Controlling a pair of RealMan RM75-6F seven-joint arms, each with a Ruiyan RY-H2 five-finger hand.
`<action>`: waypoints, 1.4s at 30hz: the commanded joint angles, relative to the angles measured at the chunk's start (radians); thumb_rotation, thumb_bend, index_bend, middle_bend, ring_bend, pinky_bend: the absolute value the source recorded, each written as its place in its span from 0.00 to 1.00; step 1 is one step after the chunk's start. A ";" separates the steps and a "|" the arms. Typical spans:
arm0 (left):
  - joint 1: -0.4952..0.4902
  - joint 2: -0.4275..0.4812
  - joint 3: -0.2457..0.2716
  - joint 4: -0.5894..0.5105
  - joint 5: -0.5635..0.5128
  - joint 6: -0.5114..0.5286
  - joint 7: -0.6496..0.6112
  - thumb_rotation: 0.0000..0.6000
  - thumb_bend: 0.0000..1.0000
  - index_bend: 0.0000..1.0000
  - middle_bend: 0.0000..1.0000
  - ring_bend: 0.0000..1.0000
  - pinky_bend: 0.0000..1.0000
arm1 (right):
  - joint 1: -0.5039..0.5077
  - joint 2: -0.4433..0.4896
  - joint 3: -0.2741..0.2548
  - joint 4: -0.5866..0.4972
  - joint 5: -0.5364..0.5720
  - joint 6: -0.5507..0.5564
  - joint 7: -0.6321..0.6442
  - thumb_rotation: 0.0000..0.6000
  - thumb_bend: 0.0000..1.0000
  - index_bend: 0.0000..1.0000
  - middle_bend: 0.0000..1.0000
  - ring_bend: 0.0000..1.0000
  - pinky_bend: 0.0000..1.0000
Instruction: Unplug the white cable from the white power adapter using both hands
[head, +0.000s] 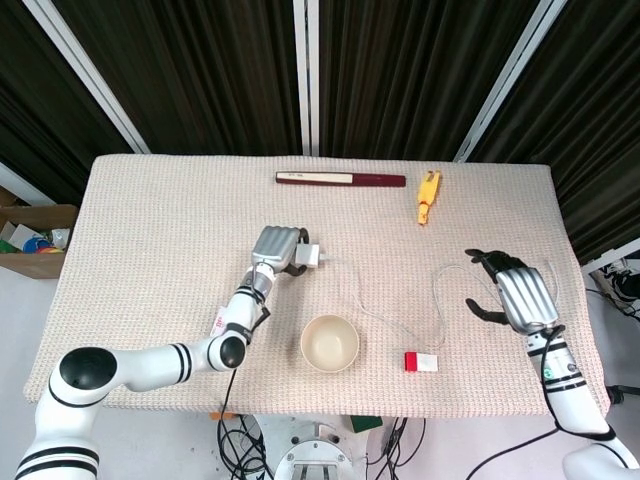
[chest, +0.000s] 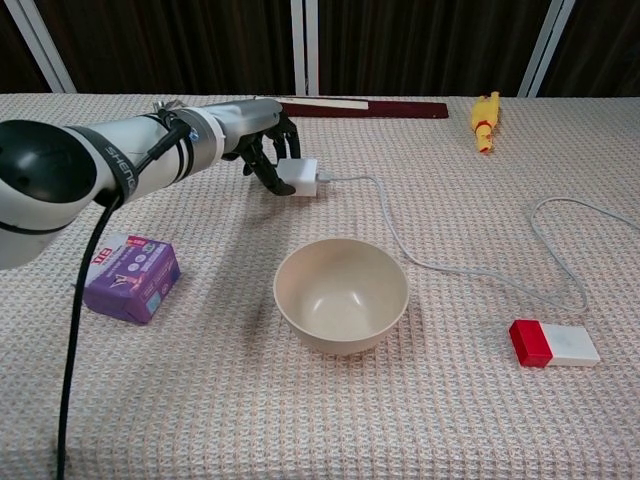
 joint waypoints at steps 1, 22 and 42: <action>0.013 0.030 0.001 -0.061 0.017 0.046 0.008 0.94 0.29 0.56 0.53 0.70 0.94 | 0.062 -0.019 0.057 -0.046 0.076 -0.066 -0.044 1.00 0.25 0.26 0.35 0.26 0.45; 0.001 0.157 -0.032 -0.431 -0.052 0.328 0.237 0.89 0.31 0.57 0.53 0.71 0.94 | 0.545 -0.367 0.300 -0.085 0.879 -0.045 -0.628 1.00 0.27 0.46 0.45 0.34 0.55; -0.054 0.150 -0.070 -0.474 -0.125 0.360 0.276 0.87 0.31 0.57 0.52 0.71 0.94 | 0.606 -0.545 0.282 0.070 0.895 0.016 -0.597 1.00 0.24 0.55 0.49 0.36 0.56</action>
